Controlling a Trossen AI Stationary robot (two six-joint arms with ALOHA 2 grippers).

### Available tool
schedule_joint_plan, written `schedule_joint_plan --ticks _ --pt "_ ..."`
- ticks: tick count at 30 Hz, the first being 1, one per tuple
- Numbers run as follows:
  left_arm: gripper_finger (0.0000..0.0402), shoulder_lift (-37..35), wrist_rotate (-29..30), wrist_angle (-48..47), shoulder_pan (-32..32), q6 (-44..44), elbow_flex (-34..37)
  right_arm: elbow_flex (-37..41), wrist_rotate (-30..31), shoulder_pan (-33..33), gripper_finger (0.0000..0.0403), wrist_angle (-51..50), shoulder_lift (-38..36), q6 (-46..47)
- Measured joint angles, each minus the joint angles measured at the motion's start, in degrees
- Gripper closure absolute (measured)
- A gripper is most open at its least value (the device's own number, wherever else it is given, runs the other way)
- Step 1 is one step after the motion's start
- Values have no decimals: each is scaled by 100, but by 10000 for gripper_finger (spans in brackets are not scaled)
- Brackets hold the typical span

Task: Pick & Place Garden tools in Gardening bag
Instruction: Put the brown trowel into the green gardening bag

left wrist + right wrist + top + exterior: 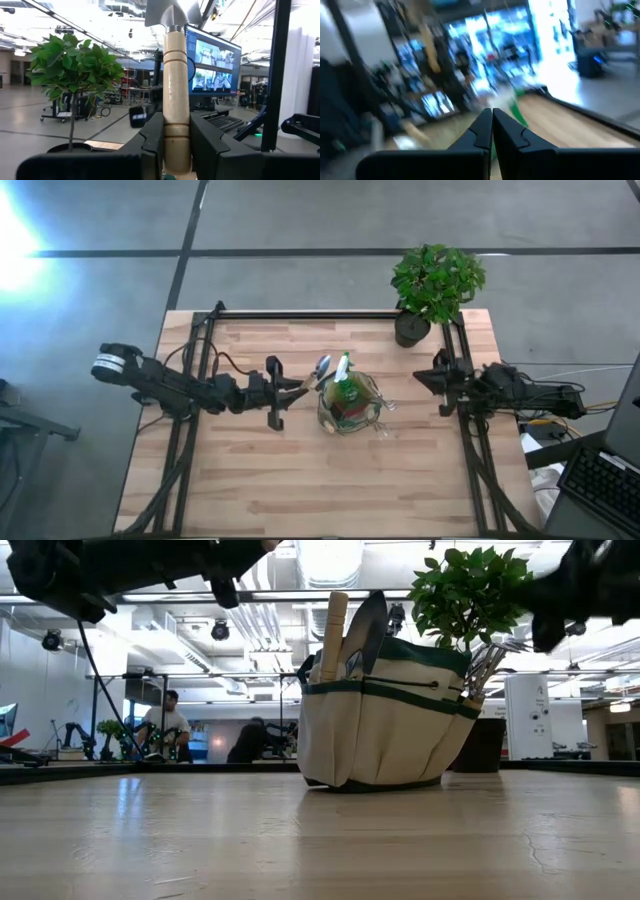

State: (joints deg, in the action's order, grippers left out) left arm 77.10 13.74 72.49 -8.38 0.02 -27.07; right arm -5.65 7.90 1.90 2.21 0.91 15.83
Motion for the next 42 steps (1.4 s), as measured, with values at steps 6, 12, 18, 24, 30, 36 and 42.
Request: schedule_joint_plan --ticks 6,12,18,24,30,36,42 --pt "335 0 89 -21 0 6 0 0 -722 -16 394 1218 212 27" --pt "335 0 92 -24 0 6 0 0 -2049 -54 394 2492 1088 233" --pt "335 0 79 -313 0 37 -133 0 -2643 -329 394 4660 2620 175" --pt "335 2 401 -1156 -26 121 -445 -340 -2593 -342 394 5245 3990 48" --pt "335 210 2301 -1422 -400 746 -738 -1187 -2595 -355 394 5225 5096 -72" --pt "335 782 5320 -1399 -1023 2128 -1421 -1973 -2390 -355 394 4986 5674 -584" --pt "335 1623 6679 -1403 -1169 3190 -2361 -2527 -940 -353 394 4298 6063 -1011"
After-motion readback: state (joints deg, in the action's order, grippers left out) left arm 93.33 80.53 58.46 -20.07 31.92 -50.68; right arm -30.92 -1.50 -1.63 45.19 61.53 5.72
